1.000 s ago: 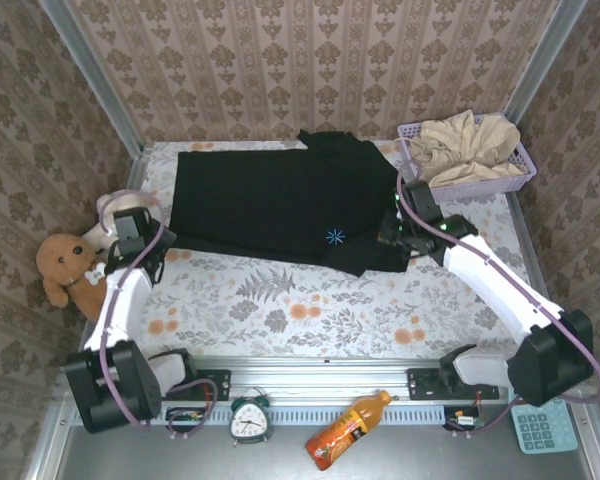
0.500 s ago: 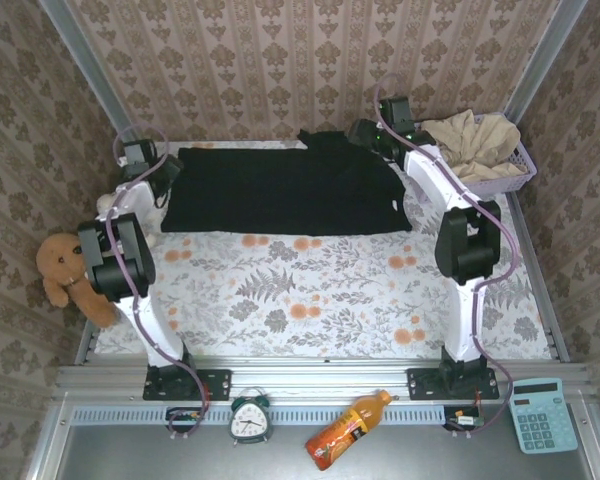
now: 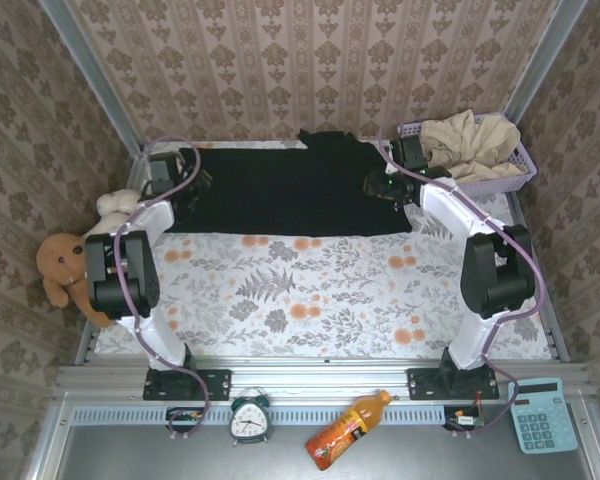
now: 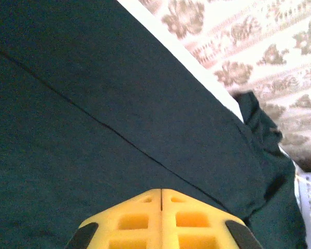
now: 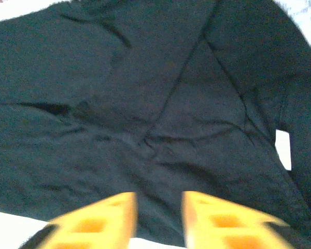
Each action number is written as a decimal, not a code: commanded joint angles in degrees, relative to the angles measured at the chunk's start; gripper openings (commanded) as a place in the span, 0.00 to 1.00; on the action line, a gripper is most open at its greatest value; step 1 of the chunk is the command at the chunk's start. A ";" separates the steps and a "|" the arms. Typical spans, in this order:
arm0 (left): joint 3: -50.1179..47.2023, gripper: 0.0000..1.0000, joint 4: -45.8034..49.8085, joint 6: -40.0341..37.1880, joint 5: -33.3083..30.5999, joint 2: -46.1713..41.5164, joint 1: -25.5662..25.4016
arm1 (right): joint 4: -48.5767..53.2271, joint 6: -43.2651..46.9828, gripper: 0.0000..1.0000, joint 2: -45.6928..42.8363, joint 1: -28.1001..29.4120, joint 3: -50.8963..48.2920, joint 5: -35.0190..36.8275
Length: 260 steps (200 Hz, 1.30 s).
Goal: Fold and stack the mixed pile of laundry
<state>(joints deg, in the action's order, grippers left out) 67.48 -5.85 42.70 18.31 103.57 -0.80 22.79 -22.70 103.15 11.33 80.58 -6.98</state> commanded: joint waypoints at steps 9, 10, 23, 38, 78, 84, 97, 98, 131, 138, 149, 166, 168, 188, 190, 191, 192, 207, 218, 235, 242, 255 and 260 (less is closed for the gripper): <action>0.53 0.00 -1.88 -1.13 1.86 6.73 -2.08 | -0.85 -3.87 0.00 4.88 0.04 -0.48 0.67; 0.54 0.00 -1.80 -1.08 1.71 6.91 -2.09 | -0.79 -4.03 0.00 5.14 -0.02 -0.45 0.79; 0.36 0.00 -0.46 -0.98 -0.55 8.85 -2.04 | 0.85 -6.49 0.00 8.52 -0.54 0.45 2.54; -1.23 0.00 0.15 -0.27 -2.24 10.20 -1.28 | 3.03 -8.96 0.00 11.44 -1.36 0.71 3.55; -4.88 0.00 2.11 -0.29 -5.55 12.50 1.48 | 6.46 -7.58 0.03 13.55 -2.65 -0.03 10.10; -5.08 0.00 2.02 -0.41 -4.65 12.79 2.01 | 7.17 -7.27 0.03 13.88 -3.08 0.18 10.90; -5.75 0.00 2.02 -0.58 -3.41 12.48 2.72 | 7.62 -7.05 0.04 14.45 -4.01 0.21 11.24; -5.72 0.00 2.22 -0.59 -3.39 12.46 2.73 | 7.62 -7.03 0.04 14.49 -4.07 0.20 11.18; -7.42 0.00 6.83 -2.49 -2.73 9.70 1.80 | 10.40 -6.63 0.06 13.40 -2.98 -1.27 9.44; -8.70 0.00 7.18 -2.84 -2.53 8.49 1.60 | 10.78 -6.32 0.07 12.63 -2.46 -2.06 9.80; -11.33 0.00 7.64 -3.20 -2.64 6.10 1.42 | 12.09 -5.92 0.07 11.20 -2.05 -3.35 10.98; -15.97 0.00 8.58 -3.32 -2.27 1.65 1.62 | 13.67 -5.31 0.07 7.64 -2.02 -6.99 11.89; -16.53 0.00 8.68 -3.39 -2.25 1.07 1.64 | 13.79 -5.27 0.07 7.18 -2.02 -7.60 11.99; -23.18 0.00 9.15 -2.57 -3.08 -5.72 1.17 | 16.73 -4.62 0.08 2.37 -2.02 -12.67 12.52; -23.89 0.00 9.04 -2.47 -3.03 -6.38 1.04 | 16.98 -4.57 0.09 1.82 -2.02 -13.22 12.41; -24.15 0.00 9.07 -2.46 -3.02 -6.68 1.01 | 17.21 -4.60 0.09 1.33 -2.06 -13.86 12.30; -24.50 0.00 9.13 -2.41 -3.02 -7.00 0.95 | 17.21 -4.60 0.09 1.33 -2.06 -13.86 12.30; -27.91 0.00 11.77 -2.30 -3.67 -11.58 0.50 | 18.61 -4.63 0.10 -2.76 -2.04 -18.82 11.45; -30.68 0.00 13.10 -1.94 -3.82 -15.04 0.12 | 19.30 -5.04 0.10 -6.08 -2.06 -22.56 11.54; -35.24 0.00 15.93 -0.57 -4.22 -20.86 -0.67 | 20.21 -5.25 0.10 -10.42 -2.27 -27.47 11.81; -37.27 0.00 16.99 0.11 -4.47 -23.70 -1.06 | 20.68 -5.43 0.10 -11.82 -2.48 -29.12 11.94; -40.67 0.00 19.13 1.13 -6.03 -29.31 -1.94 | 20.77 -5.86 0.10 -13.73 -2.51 -32.11 11.77; -41.69 0.00 20.01 1.47 -6.70 -31.33 -2.10 | 20.67 -5.87 0.10 -14.22 -2.56 -32.96 11.30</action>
<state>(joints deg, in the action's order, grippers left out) 30.57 5.93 41.95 14.92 79.59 -1.87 39.75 -28.29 92.01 9.26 51.53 3.09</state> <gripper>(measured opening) 0.065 0.103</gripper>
